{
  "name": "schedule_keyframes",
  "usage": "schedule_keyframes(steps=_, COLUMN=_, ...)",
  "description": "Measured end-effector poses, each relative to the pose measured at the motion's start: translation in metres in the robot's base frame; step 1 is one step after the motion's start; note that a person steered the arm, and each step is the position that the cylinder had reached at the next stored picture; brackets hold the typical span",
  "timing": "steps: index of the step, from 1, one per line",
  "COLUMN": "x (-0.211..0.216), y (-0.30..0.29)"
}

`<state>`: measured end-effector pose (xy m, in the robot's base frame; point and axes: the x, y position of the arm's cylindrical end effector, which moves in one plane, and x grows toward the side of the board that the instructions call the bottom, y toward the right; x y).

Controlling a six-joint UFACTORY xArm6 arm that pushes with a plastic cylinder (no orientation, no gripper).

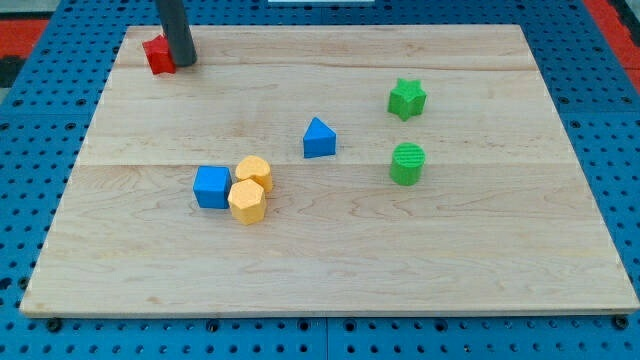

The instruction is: Slide the blue triangle closer to the red star

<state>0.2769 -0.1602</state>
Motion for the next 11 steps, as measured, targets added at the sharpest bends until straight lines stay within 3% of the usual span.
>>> schedule_keyframes(steps=1, x=0.015, y=0.120)
schedule_keyframes(steps=3, x=0.132, y=0.214)
schedule_keyframes(steps=4, x=0.139, y=0.193)
schedule_keyframes(steps=6, x=0.107, y=0.048)
schedule_keyframes(steps=7, x=0.141, y=0.091)
schedule_keyframes(steps=8, x=0.134, y=0.037)
schedule_keyframes(steps=10, x=0.034, y=-0.014)
schedule_keyframes(steps=11, x=0.025, y=-0.018)
